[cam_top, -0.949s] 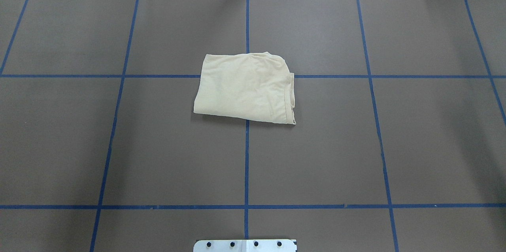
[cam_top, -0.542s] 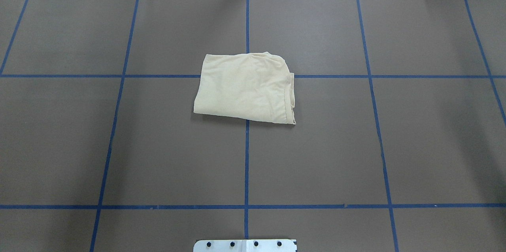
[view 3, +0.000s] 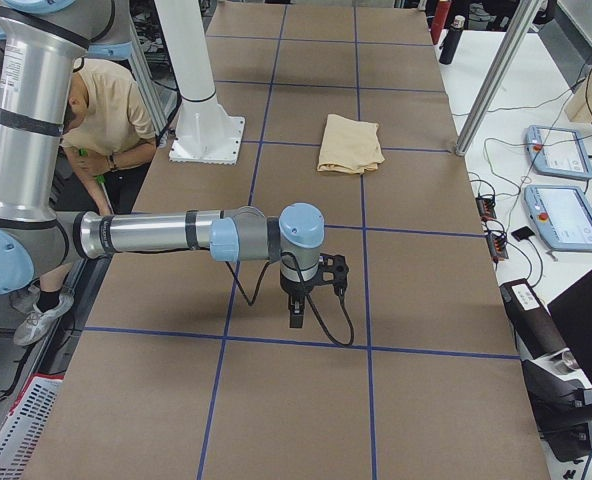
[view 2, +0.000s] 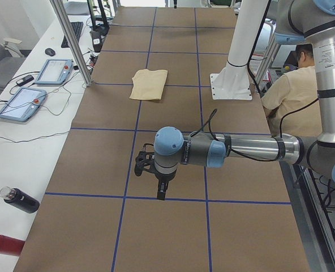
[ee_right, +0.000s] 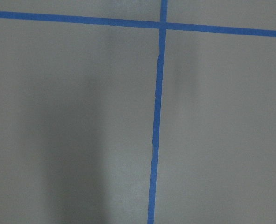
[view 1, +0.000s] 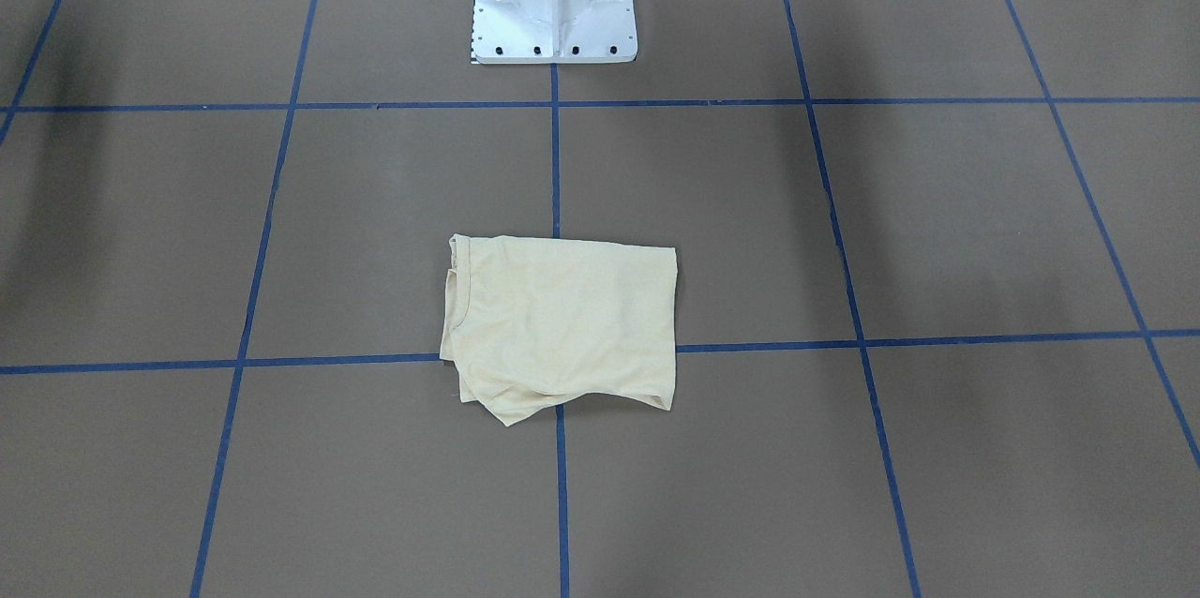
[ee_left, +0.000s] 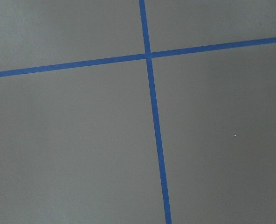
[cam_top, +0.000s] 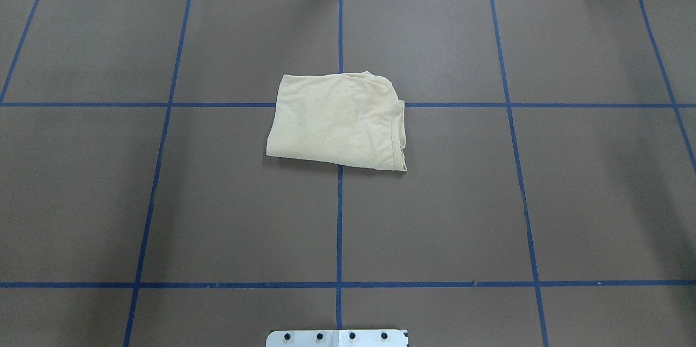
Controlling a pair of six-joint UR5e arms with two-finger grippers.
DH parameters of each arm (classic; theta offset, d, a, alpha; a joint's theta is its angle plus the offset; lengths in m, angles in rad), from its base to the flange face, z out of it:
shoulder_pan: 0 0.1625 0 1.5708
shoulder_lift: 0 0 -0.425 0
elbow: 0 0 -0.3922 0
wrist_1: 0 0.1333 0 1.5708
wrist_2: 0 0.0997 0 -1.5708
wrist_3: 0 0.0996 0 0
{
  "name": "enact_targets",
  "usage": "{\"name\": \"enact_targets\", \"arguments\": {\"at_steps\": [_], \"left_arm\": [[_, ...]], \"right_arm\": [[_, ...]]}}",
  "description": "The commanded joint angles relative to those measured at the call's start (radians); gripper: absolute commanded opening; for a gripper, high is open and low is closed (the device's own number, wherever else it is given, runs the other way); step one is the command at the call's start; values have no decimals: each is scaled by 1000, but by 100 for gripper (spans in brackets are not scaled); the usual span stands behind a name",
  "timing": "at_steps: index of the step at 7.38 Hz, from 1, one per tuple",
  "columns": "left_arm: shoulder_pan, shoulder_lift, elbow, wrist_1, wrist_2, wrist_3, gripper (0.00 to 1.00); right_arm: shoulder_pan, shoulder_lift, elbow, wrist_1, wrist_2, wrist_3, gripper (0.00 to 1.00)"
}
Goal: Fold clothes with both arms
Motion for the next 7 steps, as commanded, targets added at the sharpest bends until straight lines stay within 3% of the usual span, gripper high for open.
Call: {"name": "enact_targets", "arguments": {"at_steps": [1,7], "left_arm": [[-1,4,0,1,-4,0,100],[0,4,-2,-1,-5,1,100]], "right_arm": [[0,4,-3,0,-1,2,100],[0,19,-2,0,-2,5,100]]}}
